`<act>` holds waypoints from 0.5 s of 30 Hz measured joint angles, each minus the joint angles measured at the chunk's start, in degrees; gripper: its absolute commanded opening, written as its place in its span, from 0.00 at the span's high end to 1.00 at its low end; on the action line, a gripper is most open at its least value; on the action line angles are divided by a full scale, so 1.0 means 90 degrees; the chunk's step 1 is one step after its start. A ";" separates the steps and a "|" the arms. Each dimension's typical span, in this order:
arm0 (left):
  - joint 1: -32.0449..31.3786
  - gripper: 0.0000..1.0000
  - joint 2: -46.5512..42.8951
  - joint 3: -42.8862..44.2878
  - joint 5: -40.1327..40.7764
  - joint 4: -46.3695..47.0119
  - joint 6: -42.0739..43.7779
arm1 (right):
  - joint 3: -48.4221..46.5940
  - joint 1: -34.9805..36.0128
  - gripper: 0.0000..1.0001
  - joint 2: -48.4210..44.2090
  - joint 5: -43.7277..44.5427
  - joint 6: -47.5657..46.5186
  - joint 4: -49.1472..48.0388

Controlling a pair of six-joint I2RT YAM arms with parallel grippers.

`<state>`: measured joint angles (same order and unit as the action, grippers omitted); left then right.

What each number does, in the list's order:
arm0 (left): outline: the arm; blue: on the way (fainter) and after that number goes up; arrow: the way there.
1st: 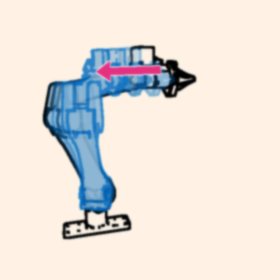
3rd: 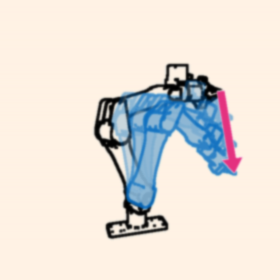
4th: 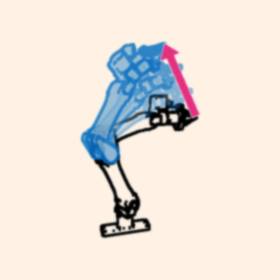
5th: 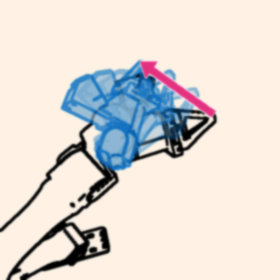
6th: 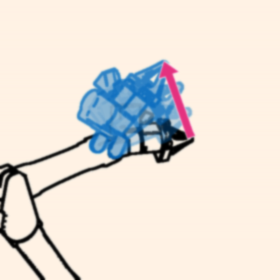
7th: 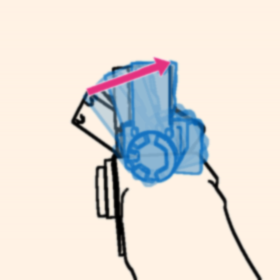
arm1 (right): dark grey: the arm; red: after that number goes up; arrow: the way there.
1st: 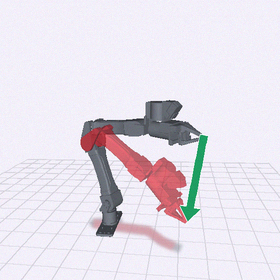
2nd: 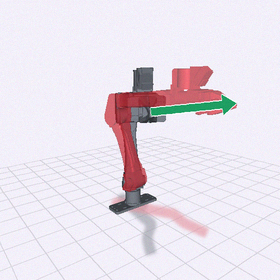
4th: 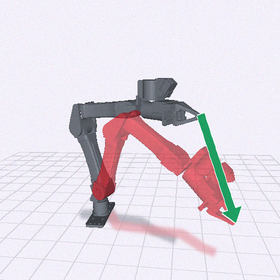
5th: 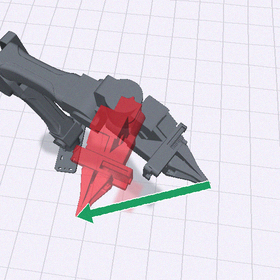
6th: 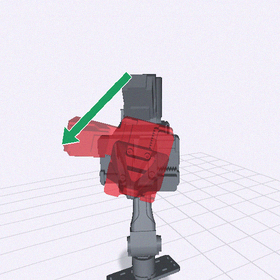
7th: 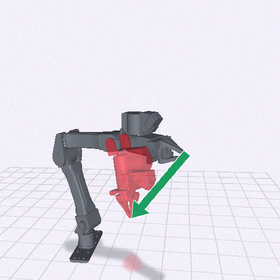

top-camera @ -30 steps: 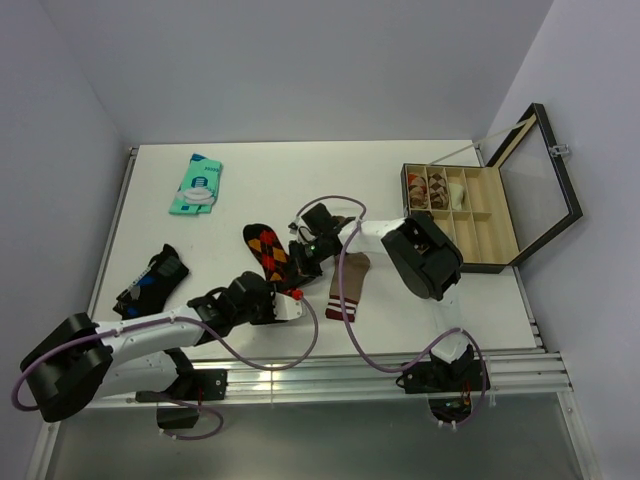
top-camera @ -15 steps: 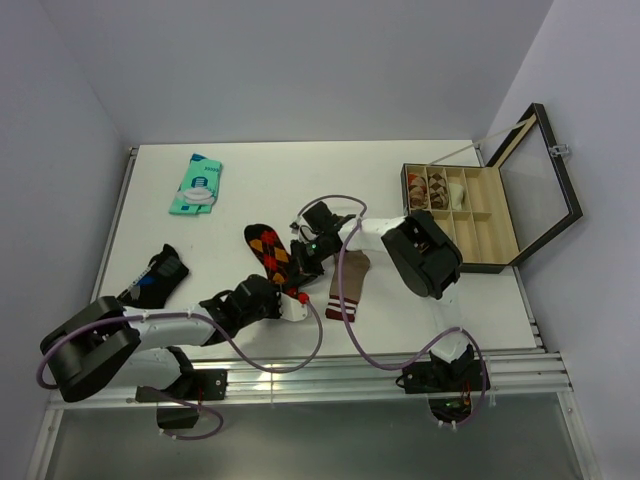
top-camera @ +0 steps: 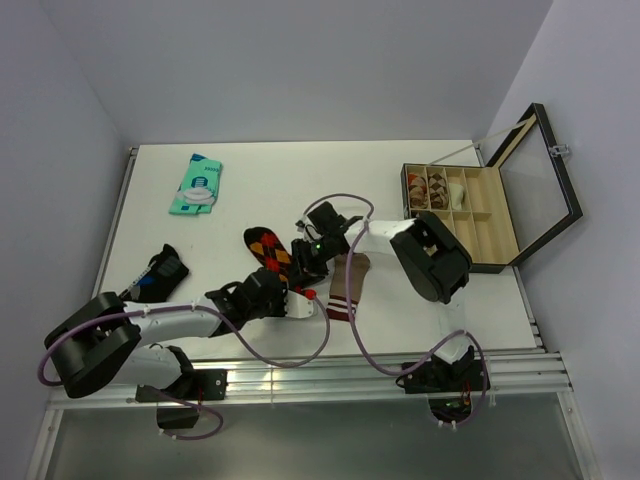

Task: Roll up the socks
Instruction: Roll the sock at the center of the board.

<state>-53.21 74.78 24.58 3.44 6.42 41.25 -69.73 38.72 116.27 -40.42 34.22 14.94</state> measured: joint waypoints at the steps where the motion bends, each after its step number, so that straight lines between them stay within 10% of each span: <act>1: 0.0000 1.00 0.0010 0.0078 -0.0100 -0.0102 -0.0056 | 0.0131 -0.0007 0.50 -0.0131 0.0136 0.0049 -0.0085; 15: 0.0680 1.00 -0.0066 0.0899 -0.2297 -0.1950 -0.0860 | 0.2773 -0.0595 0.43 -0.2980 0.2620 0.0835 -0.1581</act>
<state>-47.09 74.19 32.67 -17.23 -11.14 33.52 -44.77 33.36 89.45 -16.84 41.74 0.71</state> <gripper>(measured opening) 0.047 0.564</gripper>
